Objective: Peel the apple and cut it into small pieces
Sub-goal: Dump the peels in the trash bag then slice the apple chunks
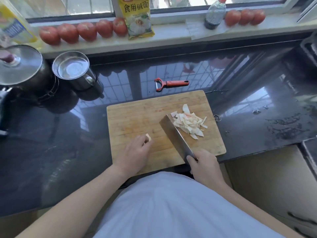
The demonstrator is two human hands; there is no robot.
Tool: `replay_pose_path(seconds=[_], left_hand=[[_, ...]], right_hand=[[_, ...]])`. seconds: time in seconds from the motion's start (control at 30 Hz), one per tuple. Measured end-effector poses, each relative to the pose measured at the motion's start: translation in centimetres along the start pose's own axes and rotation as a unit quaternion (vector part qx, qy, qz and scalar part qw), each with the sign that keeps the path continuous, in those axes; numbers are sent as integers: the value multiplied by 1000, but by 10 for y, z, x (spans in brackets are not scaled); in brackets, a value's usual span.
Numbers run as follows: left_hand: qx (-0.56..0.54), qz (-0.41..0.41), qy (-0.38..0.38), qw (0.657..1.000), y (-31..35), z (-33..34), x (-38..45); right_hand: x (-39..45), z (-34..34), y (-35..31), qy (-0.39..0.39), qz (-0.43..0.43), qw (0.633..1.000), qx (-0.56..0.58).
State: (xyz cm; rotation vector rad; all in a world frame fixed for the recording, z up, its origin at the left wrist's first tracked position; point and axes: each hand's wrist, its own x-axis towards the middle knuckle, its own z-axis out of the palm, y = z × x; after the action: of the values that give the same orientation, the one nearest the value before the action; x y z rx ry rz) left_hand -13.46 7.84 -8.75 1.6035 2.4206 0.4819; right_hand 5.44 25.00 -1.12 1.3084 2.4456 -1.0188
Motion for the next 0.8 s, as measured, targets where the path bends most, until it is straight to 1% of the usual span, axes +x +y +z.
replay_pose_path(seconds=[0.07, 0.1, 0.17, 0.2, 0.23, 0.37, 0.43, 0.5, 0.57, 0.63, 0.73, 0.8], left_hand=[[-59, -75, 20, 995, -3, -12, -2], [-79, -121, 8, 989, -6, -18, 0], [-113, -182, -47, 976, -11, -22, 5], [-125, -200, -75, 969, -10, -21, 7], [-139, -216, -86, 963, -7, -18, 9], [-201, -277, -65, 937, 17, 0, 13], [-219, -290, -67, 929, 28, 6, 15], [-237, -310, -51, 919, 34, 10, 17], [-276, -373, -22, 886, 41, 9, 16], [-302, -418, 1, 857, 44, 9, 15], [-320, -440, 23, 839, 47, 9, 15], [-320, -448, 29, 834, 48, 10, 16]], right_hand=[[2, 1, -1, -6, -13, 1000, -12], [2, 1, -1, -8, -14, 1000, -14], [5, 2, 1, -13, -16, 1000, -14], [5, 2, 1, -17, -17, 1000, -15], [6, 3, 1, -21, -20, 999, -18], [9, -1, -1, -28, -50, 998, -35], [10, -3, -1, -26, -68, 996, -43], [11, -5, 0, -29, -92, 993, -60], [9, -6, 1, -42, -117, 989, -76], [6, -5, -2, -66, -141, 982, -111], [5, -2, -8, -93, -165, 962, -198], [5, -1, -10, -105, -169, 953, -227]])
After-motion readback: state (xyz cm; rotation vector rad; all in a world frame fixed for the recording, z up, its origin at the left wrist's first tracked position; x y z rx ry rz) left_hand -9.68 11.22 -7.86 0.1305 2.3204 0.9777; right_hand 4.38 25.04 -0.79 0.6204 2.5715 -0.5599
